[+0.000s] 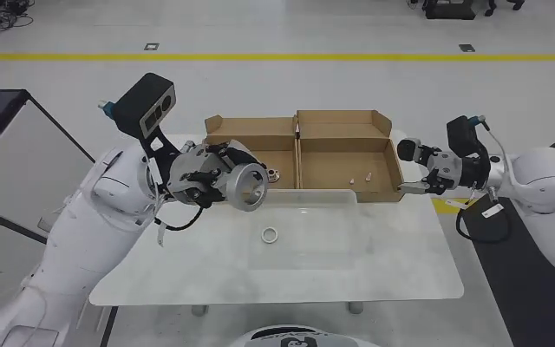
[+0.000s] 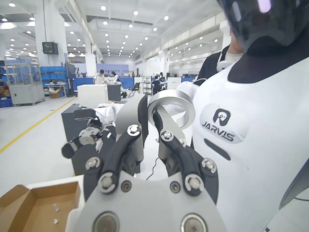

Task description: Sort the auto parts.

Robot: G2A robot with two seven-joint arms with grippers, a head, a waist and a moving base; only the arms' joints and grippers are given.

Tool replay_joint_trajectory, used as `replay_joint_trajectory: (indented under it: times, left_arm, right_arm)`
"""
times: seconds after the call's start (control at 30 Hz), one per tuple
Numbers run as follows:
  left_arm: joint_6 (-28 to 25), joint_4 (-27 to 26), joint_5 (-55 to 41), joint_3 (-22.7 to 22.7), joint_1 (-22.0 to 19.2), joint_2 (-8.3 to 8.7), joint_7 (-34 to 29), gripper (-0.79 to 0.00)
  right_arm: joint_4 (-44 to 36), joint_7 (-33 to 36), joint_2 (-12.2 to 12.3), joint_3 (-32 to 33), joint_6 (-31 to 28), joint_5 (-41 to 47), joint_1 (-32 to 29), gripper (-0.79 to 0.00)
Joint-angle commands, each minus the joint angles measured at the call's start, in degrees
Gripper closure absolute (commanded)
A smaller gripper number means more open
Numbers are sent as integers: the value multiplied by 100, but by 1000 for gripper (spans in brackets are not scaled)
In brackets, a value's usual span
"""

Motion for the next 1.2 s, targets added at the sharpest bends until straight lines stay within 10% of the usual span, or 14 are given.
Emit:
replay_joint_trajectory:
  times: [0.0,1.17]
  left_arm:
    - [2,-10,-202,-13,76,-22,13,0]
    - [2,317,-1636,-1070,957,-923,-1335,0]
  right_arm:
    - [0,0,0,0,0,0,0,-785]
    - [0,0,0,0,0,0,0,-785]
